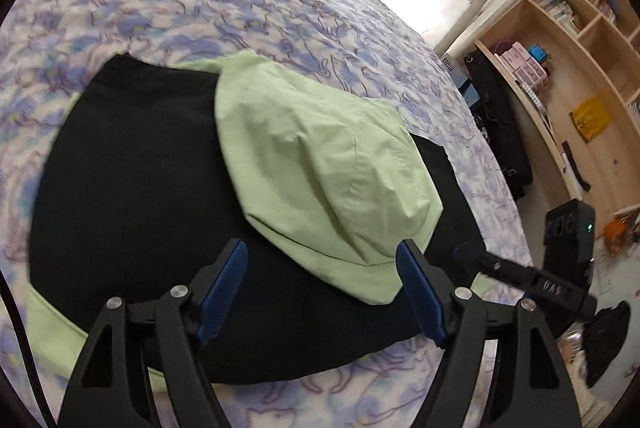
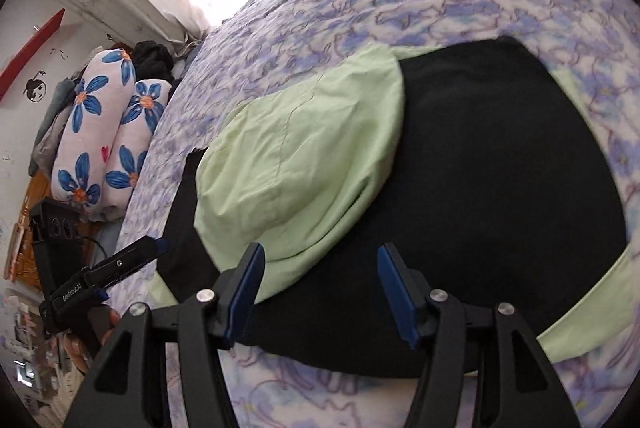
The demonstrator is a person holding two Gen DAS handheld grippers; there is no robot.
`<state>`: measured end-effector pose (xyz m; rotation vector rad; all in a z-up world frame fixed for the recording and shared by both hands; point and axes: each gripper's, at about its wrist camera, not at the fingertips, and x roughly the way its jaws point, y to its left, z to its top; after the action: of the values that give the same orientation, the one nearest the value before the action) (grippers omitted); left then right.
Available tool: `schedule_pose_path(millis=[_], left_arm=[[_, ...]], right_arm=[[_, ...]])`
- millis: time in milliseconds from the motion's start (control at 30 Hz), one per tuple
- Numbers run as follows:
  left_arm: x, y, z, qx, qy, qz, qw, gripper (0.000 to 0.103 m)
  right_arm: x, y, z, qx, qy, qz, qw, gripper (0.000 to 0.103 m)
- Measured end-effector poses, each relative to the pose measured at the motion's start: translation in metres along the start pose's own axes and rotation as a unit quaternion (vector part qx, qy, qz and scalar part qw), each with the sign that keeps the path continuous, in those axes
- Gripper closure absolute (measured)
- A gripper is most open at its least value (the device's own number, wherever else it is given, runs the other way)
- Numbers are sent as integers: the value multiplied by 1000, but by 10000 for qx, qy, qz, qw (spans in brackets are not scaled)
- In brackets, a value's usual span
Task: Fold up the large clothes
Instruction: 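Fold the held hood over the folded black body with both tools, then open the right tool and press the folded hood flat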
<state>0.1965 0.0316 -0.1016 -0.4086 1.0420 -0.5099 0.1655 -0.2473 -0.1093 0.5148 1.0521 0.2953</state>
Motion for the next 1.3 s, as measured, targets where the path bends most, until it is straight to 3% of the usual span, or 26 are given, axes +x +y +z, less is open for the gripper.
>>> schedule_pose_path(millis=[167,233,267,300,333,367,400,500,567,667,733,833,867,933,1067,1200,1300], left_arm=[[34,14,-5,-586,193,-380,9974,30],[46,22,-8,-810,160,-485,9954,35],[50,23,-8,-852,96,-499,9951,48],[54,23,-8,-845,67,-479,9953,67],[57,21,-8,-800,72,-448,9958,78],[59,17,-9,-709,74,-369,9968,90],[58,11,-10,-591,-2,-227,9980,92],[51,-1,-15,-294,-138,25,9995,93],[62,1,-24,-329,164,198,9991,93],[70,5,-34,-369,274,255,9986,89],[63,2,-36,-320,250,264,9988,85],[44,-8,-37,-25,127,690,9975,68],[33,-12,-38,89,-15,882,9961,57],[16,-21,-37,264,-369,1098,9929,50],[4,-40,-23,432,-751,874,9924,49],[23,-44,4,376,-646,633,9952,49],[46,-48,18,287,-580,395,9971,55]], right_arm=[[29,-4,-2,262,79,79,9996,44],[38,-8,-2,383,80,122,9992,44],[42,-11,-2,461,35,251,9986,51],[46,-11,-2,464,47,397,9981,73],[50,-11,-1,442,90,473,9979,89],[48,-7,-2,368,25,395,9985,89],[43,-4,-3,264,-84,366,9989,92],[28,6,-8,-42,-327,326,9989,93],[38,2,-15,-108,-91,-14,9999,93],[53,-5,-23,-151,142,-353,9992,88],[46,-3,-24,-103,115,-414,9990,77],[27,7,-25,-336,-87,-867,9956,73],[18,12,-25,-487,-247,-1076,9927,73],[1,19,-26,-710,-609,-1254,9877,73],[-3,35,-16,-1019,-872,-1199,9837,73],[16,49,0,-1162,-845,-966,9849,73],[39,62,11,-1268,-714,-876,9855,73]])
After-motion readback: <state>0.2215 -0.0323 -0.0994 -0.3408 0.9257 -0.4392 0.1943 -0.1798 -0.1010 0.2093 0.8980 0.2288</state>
